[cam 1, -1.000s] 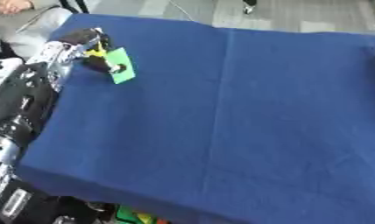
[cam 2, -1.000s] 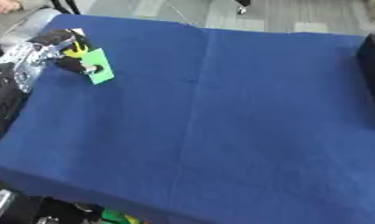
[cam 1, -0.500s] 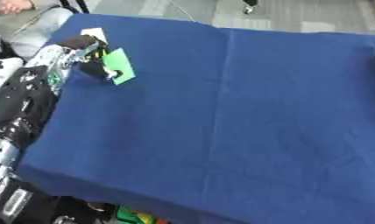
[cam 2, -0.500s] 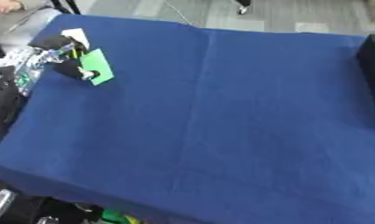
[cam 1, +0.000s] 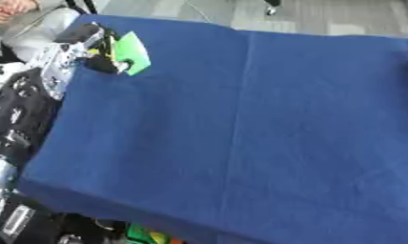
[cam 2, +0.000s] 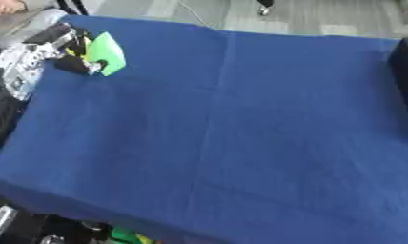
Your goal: Pick up the objects with one hand, pass them to the other hand, and then place them into the box on the other side of the table.
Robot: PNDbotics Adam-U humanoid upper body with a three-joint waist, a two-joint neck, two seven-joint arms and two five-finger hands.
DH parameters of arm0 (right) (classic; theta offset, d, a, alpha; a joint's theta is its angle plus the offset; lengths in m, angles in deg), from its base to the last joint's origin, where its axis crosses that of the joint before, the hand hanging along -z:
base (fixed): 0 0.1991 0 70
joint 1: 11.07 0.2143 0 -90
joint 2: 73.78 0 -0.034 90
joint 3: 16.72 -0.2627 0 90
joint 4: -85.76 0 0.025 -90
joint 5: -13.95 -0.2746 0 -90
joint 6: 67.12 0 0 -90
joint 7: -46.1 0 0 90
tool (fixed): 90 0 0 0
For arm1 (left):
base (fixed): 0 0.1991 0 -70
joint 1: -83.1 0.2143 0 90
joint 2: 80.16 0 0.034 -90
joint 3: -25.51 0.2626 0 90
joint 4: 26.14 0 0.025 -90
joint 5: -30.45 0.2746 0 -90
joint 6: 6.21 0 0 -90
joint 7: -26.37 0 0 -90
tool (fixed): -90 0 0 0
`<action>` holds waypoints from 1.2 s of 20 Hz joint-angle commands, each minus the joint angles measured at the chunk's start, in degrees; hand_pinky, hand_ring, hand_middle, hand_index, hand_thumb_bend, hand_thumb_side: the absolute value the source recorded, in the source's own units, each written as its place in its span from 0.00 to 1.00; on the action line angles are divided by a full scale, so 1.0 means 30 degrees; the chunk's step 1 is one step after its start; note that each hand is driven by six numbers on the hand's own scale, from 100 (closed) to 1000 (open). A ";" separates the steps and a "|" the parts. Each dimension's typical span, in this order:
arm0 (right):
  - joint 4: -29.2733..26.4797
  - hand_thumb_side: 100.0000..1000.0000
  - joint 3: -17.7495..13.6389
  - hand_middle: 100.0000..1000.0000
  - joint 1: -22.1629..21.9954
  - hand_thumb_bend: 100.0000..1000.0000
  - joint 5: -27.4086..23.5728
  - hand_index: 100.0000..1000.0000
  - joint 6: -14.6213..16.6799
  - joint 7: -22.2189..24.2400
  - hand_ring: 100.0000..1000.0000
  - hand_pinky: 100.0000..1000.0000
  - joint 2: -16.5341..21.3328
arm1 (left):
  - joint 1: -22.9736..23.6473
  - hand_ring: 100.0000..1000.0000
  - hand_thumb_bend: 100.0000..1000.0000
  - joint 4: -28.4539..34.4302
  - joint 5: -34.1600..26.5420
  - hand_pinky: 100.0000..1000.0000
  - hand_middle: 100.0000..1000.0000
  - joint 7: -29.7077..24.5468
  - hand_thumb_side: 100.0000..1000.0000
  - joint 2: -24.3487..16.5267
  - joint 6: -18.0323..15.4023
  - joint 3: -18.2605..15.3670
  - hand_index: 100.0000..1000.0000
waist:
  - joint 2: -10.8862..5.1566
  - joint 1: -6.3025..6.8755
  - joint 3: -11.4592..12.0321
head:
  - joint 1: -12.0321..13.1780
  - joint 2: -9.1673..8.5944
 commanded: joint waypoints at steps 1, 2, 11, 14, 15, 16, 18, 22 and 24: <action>-0.0400 0.01 0.0483 0.76 0.0413 0.00 0.0405 1.00 0.0481 0.0365 0.80 0.80 0.0591 | 0.0194 0.44 0.00 0.2874 -0.3631 0.66 0.37 -0.1182 0.48 -0.0911 0.0202 -0.0246 0.54 | -0.0370 -0.0042 0.0072 | -0.0332 -0.0068; -0.0400 0.00 0.0699 0.76 0.0494 0.00 0.0495 0.99 0.0665 0.0497 0.80 0.80 0.0622 | 0.0390 0.44 0.00 0.3630 -0.4684 0.65 0.37 -0.1564 0.50 -0.0894 0.0389 -0.0227 0.54 | -0.0388 -0.0056 0.0100 | -0.0436 -0.0058; -0.0400 0.00 0.3596 0.77 0.2388 0.00 0.1787 0.92 0.3328 0.2126 0.78 0.77 0.0918 | 0.1686 0.44 0.00 0.9244 -1.2715 0.65 0.36 -0.5285 0.65 0.0144 0.2998 0.0999 0.53 | -0.0546 -0.0246 0.0362 | -0.1572 0.0079; -0.0400 0.00 0.4701 0.77 0.3295 0.00 0.2503 0.90 0.4201 0.2493 0.78 0.76 0.0798 | 0.1865 0.44 0.00 1.0226 -1.4301 0.65 0.36 -0.6308 0.70 0.0858 0.4087 0.1439 0.53 | -0.0552 -0.0263 0.0427 | -0.1687 0.0090; -0.0400 0.00 0.5071 0.77 0.3612 0.00 0.2751 0.89 0.4435 0.2584 0.78 0.76 0.0720 | 0.1899 0.44 0.00 1.0502 -1.4747 0.65 0.36 -0.6576 0.71 0.1149 0.4476 0.1555 0.53 | -0.0549 -0.0269 0.0445 | -0.1727 0.0091; -0.0400 0.00 0.5390 0.77 0.3871 0.00 0.3002 0.89 0.4597 0.2665 0.78 0.76 0.0639 | 0.1919 0.44 0.00 1.0759 -1.5097 0.65 0.36 -0.6802 0.71 0.1377 0.4846 0.1661 0.53 | -0.0546 -0.0271 0.0457 | -0.1759 0.0097; -0.0400 0.00 0.5995 0.78 0.4372 0.00 0.3486 0.88 0.4886 0.2843 0.78 0.76 0.0475 | 0.1923 0.44 0.00 1.1174 -1.5668 0.65 0.36 -0.7193 0.72 0.1757 0.5476 0.1969 0.53 | -0.0536 -0.0273 0.0477 | -0.1810 0.0117; -0.0384 0.00 0.7017 0.80 0.5030 0.06 0.4283 0.88 0.5182 0.3320 0.79 0.77 0.0058 | 0.1888 0.44 0.00 1.1683 -1.5985 0.65 0.37 -0.8066 0.73 0.2375 0.6345 0.2706 0.54 | -0.0481 -0.0246 0.0527 | -0.1849 0.0143; -0.0305 0.00 0.7416 0.81 0.5230 0.08 0.4561 0.88 0.5299 0.3518 0.80 0.77 -0.0175 | 0.1840 0.45 0.00 1.1754 -1.6002 0.65 0.37 -0.8458 0.74 0.2643 0.6734 0.3015 0.54 | -0.0458 -0.0239 0.0543 | -0.1856 0.0145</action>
